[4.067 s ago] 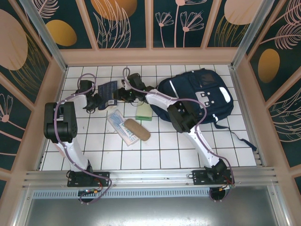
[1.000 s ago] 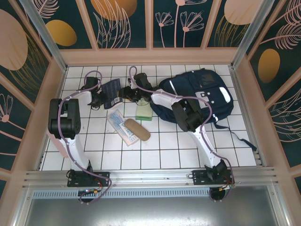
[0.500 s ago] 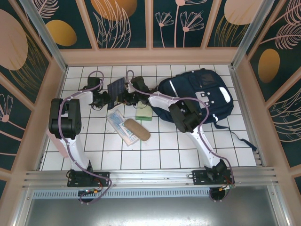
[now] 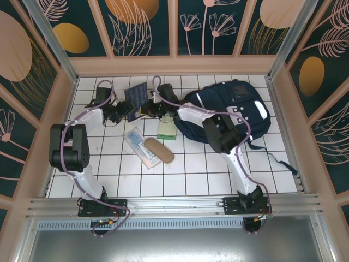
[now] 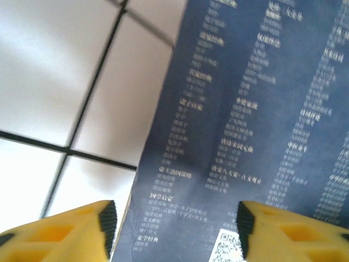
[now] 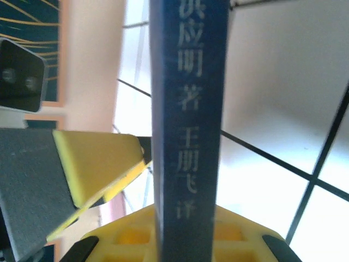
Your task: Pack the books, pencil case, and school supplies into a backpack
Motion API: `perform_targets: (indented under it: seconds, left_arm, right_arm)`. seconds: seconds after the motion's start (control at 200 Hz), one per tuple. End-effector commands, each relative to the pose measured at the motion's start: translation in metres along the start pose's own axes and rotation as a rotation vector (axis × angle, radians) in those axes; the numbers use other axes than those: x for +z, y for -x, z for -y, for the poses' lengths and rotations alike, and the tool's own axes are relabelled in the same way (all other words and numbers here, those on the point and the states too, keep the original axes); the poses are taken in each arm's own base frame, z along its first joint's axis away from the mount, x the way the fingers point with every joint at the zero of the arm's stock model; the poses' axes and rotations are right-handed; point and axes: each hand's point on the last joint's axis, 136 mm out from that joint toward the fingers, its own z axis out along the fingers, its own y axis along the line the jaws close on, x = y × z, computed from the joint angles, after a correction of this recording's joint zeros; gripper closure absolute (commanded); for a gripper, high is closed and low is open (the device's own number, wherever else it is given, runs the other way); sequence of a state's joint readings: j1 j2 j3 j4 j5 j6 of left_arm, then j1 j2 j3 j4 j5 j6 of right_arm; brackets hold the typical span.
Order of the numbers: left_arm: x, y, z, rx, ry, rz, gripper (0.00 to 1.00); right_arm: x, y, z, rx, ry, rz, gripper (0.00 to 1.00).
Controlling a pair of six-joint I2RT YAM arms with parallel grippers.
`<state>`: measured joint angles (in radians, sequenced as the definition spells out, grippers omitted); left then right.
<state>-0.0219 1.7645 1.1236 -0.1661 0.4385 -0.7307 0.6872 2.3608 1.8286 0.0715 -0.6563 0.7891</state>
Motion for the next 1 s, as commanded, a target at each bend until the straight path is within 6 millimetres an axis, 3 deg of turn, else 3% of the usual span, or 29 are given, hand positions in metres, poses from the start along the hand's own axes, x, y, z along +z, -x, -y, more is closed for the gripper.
perform_targets:
  seconds: [0.0, 0.15, 0.28, 0.425, 0.64, 0.705, 0.72, 0.81, 0.896, 0.956, 0.991]
  left_arm:
    - [-0.015, 0.007, 0.046, -0.078, -0.253, -0.009, 0.32]
    - [-0.024, 0.011, 0.075, -0.088, -0.411, -0.02, 0.28]
    - [-0.031, 0.013, 0.091, -0.071, -0.492, -0.021, 0.26]
    - [-0.046, 0.014, 0.111, -0.05, -0.601, -0.017, 0.2]
    - [-0.057, 0.009, 0.124, -0.027, -0.689, -0.041, 0.27]
    - [-0.058, 0.009, 0.125, -0.024, -0.696, -0.041, 0.34]
    - [-0.067, 0.009, 0.132, -0.007, -0.713, -0.029, 0.36]
    - [-0.074, 0.01, 0.135, -0.001, -0.721, -0.014, 0.53]
    - [-0.075, 0.011, 0.135, -0.003, -0.718, -0.007, 0.79]
    - [-0.076, 0.011, 0.135, -0.006, -0.719, -0.002, 0.96]
    - [-0.077, 0.011, 0.136, -0.007, -0.719, 0.0, 1.0]
  right_arm:
    - [-0.051, 0.035, -0.08, -0.142, 0.187, 0.087, 1.0]
    - [-0.075, 0.037, -0.108, -0.163, 0.282, 0.081, 1.0]
    - [-0.082, 0.032, -0.124, -0.168, 0.341, 0.054, 1.0]
    - [-0.085, 0.027, -0.131, -0.152, 0.395, 0.039, 1.0]
    - [-0.085, 0.024, -0.131, -0.124, 0.428, 0.032, 1.0]
    - [-0.085, 0.025, -0.13, -0.122, 0.429, 0.03, 1.0]
    - [-0.085, 0.024, -0.13, -0.122, 0.427, 0.029, 1.0]
    - [-0.084, 0.022, -0.126, -0.121, 0.416, 0.025, 1.0]
    - [-0.085, 0.021, -0.12, -0.123, 0.391, 0.022, 1.0]
    - [-0.085, 0.019, -0.113, -0.13, 0.349, 0.026, 0.89]
    - [-0.085, 0.019, -0.107, -0.132, 0.315, 0.031, 0.83]
